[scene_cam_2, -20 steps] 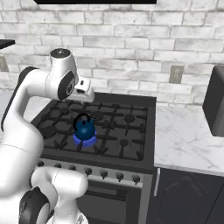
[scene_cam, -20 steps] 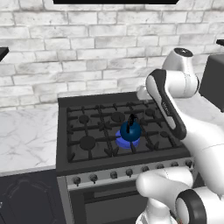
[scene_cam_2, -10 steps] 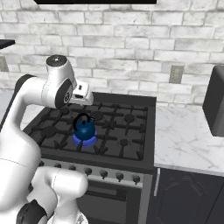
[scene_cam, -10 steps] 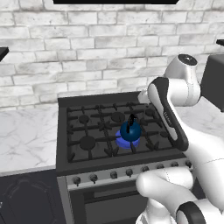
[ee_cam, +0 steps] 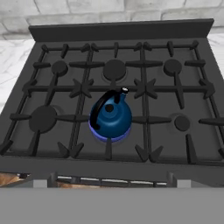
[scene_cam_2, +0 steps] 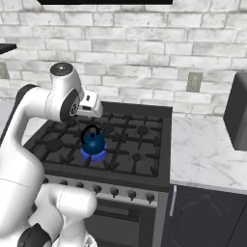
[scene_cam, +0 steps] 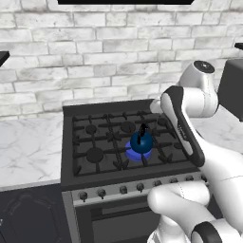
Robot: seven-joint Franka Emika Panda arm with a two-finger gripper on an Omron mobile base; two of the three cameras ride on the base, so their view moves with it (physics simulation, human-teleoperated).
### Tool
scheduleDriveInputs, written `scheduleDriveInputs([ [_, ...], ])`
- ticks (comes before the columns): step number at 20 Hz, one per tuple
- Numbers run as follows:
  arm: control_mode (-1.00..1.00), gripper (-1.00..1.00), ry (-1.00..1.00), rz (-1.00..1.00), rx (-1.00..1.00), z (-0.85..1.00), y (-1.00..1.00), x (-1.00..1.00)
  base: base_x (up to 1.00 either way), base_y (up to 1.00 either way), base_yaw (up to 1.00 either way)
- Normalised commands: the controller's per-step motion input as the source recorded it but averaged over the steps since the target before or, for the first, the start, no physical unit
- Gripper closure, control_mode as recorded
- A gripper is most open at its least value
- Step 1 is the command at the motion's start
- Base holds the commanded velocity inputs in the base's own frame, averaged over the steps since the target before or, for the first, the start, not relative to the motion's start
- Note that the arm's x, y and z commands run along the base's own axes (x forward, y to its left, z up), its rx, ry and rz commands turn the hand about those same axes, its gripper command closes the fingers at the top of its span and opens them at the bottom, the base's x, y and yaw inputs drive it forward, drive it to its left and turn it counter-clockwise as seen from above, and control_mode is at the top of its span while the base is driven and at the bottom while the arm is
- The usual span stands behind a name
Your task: The kettle is done boiling. Turn off the stove, then wait for 300 timesteps before moving the kettle to the dining table.
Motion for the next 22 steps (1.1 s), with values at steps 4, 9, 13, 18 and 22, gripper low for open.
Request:
scheduleDriveInputs([
  [4,1.00,-1.00,0.00,0.00,0.00,0.00,0.00,0.00,-0.18,0.00,0.00],
  [9,1.00,-1.00,0.00,0.00,0.00,0.00,0.00,0.00,-0.18,0.02,0.00],
  [13,1.00,-1.00,0.00,0.00,0.00,0.00,0.00,0.00,-0.14,0.22,-0.02],
  [18,1.00,-1.00,0.00,0.00,0.00,0.00,0.00,0.00,-0.07,0.39,-0.04],
  [22,1.00,-1.00,0.00,0.00,0.00,0.00,0.00,0.00,-0.27,-0.17,-0.03],
])
